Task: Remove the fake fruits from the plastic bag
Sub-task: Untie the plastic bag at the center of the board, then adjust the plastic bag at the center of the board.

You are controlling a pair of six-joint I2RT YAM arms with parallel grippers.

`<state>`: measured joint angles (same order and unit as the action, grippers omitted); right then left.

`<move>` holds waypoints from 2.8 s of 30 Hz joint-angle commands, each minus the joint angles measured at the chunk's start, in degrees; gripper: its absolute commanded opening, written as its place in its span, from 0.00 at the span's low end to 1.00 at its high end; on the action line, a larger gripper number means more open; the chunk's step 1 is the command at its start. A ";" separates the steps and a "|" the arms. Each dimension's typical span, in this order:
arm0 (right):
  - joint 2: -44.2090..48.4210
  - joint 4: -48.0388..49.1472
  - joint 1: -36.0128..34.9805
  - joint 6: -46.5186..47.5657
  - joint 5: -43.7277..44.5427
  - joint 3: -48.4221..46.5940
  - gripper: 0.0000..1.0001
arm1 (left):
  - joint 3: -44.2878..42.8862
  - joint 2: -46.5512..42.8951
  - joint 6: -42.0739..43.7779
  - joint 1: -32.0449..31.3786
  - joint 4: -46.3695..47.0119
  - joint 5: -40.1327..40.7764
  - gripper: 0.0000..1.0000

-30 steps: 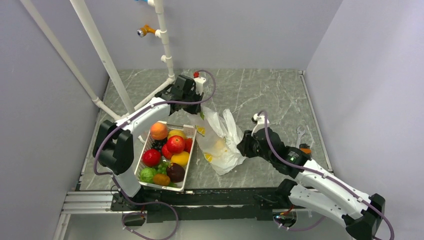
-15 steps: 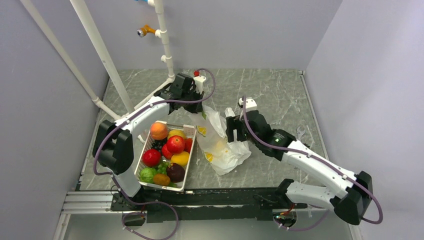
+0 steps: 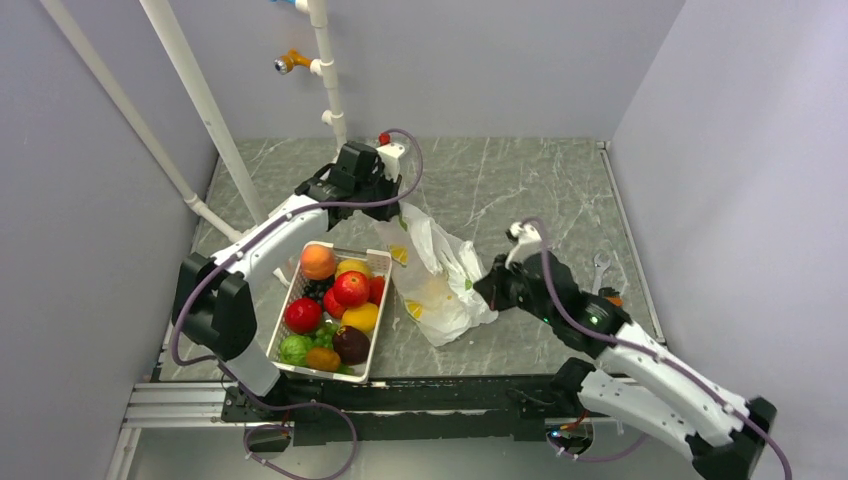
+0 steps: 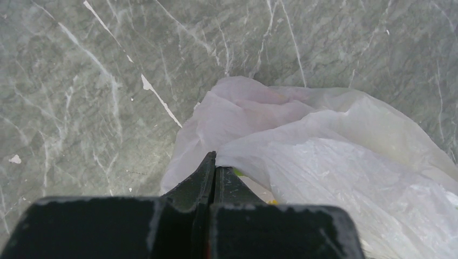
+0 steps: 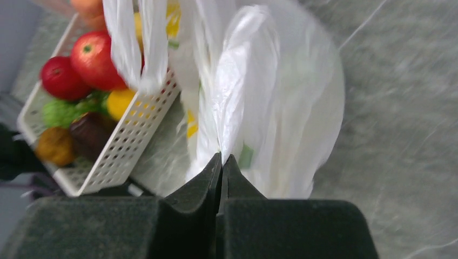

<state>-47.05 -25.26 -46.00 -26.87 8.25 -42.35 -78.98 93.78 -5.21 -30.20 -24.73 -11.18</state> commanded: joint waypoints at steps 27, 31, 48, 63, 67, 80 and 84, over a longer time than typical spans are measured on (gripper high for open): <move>17.97 -10.99 -0.06 -11.59 -32.98 12.58 0.00 | 1.84 -3.41 4.45 3.62 3.42 -6.89 0.59; 20.54 -11.03 0.00 -11.62 -26.33 10.86 0.00 | 5.23 -9.93 4.33 2.96 4.69 -5.59 0.81; 26.52 -9.73 -0.04 -7.13 -25.07 10.60 0.00 | 7.01 -21.45 -20.66 -21.82 -5.48 29.68 0.99; 31.55 -8.74 0.01 -7.62 -28.63 11.53 0.00 | -8.82 -3.38 -21.91 -30.80 -17.27 47.14 0.16; 31.38 -9.93 -0.04 -6.85 -30.45 11.03 0.00 | -18.09 0.88 -17.40 -29.87 -19.82 50.27 0.00; 24.20 -3.59 -0.02 -6.02 -38.46 14.61 0.00 | -42.89 12.77 8.97 -22.23 -11.92 37.10 0.00; 19.79 -4.91 0.00 -4.54 -33.00 11.90 0.06 | -45.33 13.40 11.04 -21.29 -14.99 27.82 0.00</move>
<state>-24.18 -28.60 -45.56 -32.93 -25.19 -28.60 -119.98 107.79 -0.93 -53.89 -42.54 24.01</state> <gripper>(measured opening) 0.009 0.012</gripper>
